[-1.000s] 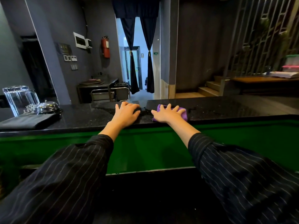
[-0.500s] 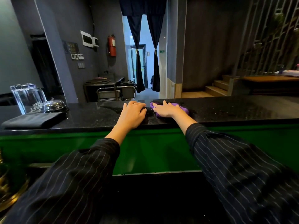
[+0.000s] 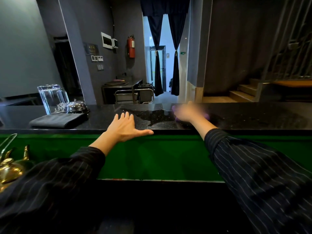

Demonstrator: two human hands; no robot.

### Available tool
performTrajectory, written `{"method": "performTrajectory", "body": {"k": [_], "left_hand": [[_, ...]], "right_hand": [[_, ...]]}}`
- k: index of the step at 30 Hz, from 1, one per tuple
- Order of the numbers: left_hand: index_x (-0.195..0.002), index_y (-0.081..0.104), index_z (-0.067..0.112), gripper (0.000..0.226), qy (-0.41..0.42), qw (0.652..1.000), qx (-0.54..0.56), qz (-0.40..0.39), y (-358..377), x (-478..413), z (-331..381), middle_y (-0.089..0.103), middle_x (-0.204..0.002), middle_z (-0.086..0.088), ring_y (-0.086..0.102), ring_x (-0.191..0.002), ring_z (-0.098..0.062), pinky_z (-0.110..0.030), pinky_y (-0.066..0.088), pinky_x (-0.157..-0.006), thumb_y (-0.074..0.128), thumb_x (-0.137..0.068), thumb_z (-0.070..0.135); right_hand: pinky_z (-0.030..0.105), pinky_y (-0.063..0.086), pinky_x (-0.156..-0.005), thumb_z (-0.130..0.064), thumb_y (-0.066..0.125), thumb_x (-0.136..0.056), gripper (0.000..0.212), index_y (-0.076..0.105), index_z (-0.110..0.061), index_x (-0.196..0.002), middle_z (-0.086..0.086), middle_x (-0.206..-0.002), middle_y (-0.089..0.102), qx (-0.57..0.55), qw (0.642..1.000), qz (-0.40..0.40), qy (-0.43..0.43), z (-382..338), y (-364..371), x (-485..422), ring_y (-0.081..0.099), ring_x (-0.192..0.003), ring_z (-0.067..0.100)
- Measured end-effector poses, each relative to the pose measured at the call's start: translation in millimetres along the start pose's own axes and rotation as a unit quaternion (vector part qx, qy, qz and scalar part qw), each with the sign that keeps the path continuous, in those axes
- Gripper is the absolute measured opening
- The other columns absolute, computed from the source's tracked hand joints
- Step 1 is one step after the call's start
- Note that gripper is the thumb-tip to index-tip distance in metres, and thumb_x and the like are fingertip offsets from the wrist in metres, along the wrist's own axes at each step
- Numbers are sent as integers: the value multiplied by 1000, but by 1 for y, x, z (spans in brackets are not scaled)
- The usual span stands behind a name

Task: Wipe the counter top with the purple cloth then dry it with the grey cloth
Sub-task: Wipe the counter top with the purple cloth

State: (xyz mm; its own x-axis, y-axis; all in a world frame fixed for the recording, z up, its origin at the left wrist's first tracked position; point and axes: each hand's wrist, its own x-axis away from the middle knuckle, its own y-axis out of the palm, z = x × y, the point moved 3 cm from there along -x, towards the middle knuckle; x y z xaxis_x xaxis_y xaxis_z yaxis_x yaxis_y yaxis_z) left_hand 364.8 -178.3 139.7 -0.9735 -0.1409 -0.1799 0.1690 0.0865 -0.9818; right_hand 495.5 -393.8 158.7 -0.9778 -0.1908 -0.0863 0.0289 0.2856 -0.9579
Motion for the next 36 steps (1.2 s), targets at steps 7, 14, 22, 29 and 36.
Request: {"method": "performTrajectory", "body": {"k": [7, 14, 22, 29, 36], "left_hand": [[-115, 52, 5, 116, -3, 1000, 11, 15, -5, 6, 2, 55, -122, -14, 52, -113, -30, -44, 43, -94, 23, -50, 97], [-135, 36, 4, 129, -11, 999, 38, -11, -6, 2, 1, 39, -142, -16, 38, -132, -33, -46, 34, -107, 30, -46, 97], [-150, 17, 15, 133, 13, 991, 95, -95, -13, -1, -9, 15, -160, -7, 14, -147, -26, -44, 14, -119, 23, -47, 99], [-151, 16, 26, 113, 39, 994, 81, -60, -6, 1, -25, 13, -160, 5, 12, -148, -14, -42, 14, -119, 23, -60, 93], [-151, 17, 21, 110, 30, 996, 66, -41, -8, 1, -23, 15, -160, 4, 14, -147, -12, -41, 17, -118, 23, -65, 91]], "right_hand": [[47, 31, -107, -28, 57, -93, 47, 50, -8, -135, 15, -145, 33, 58, 996, 49, -36, -7, -5, 5, 31, -133, 37], [58, 10, -116, -48, 36, -98, 65, 25, -12, -151, 18, -158, 16, 25, 1000, -16, 4, -33, 9, -14, 15, -146, 40], [43, 11, -122, -35, 21, -104, 57, 13, -14, -156, 10, -164, 13, 37, 985, -116, -121, -55, 21, -20, 15, -151, 28], [52, 25, -110, -28, 42, -98, 46, 42, -20, -143, 8, -151, 39, 46, 996, -19, -80, -42, 13, -22, 27, -140, 36], [34, 40, -86, -12, 35, -101, 35, 54, -4, -129, 20, -134, 54, -287, 957, 25, -38, -90, 19, -37, 53, -118, 34]]}}
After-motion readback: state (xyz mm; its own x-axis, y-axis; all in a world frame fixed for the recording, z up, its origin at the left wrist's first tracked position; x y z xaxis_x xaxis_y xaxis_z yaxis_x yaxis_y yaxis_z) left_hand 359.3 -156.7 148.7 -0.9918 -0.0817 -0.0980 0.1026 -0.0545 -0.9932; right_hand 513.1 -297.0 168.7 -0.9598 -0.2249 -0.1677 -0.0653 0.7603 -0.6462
